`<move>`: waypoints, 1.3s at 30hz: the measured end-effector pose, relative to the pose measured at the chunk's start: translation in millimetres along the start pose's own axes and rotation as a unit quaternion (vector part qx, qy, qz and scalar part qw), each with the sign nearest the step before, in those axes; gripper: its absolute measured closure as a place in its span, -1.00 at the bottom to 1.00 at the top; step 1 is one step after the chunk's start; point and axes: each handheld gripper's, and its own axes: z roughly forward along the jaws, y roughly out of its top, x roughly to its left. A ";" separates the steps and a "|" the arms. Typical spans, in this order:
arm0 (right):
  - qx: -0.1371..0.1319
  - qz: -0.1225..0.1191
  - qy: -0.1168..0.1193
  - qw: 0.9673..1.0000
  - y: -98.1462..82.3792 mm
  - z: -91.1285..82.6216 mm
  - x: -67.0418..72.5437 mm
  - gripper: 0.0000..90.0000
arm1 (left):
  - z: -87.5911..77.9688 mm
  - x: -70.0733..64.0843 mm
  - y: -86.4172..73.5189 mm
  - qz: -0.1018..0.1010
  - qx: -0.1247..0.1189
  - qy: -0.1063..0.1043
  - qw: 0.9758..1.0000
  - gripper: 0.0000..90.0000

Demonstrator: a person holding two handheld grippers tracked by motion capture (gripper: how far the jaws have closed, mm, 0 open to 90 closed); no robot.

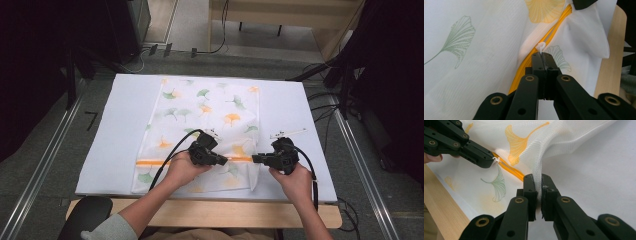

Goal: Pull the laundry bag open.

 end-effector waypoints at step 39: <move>0.010 -0.013 0.005 1.000 0.2 -2.6 -4.8 0.90 | -19.6 21.4 -19.3 -0.034 0.012 0.010 0.999 1.00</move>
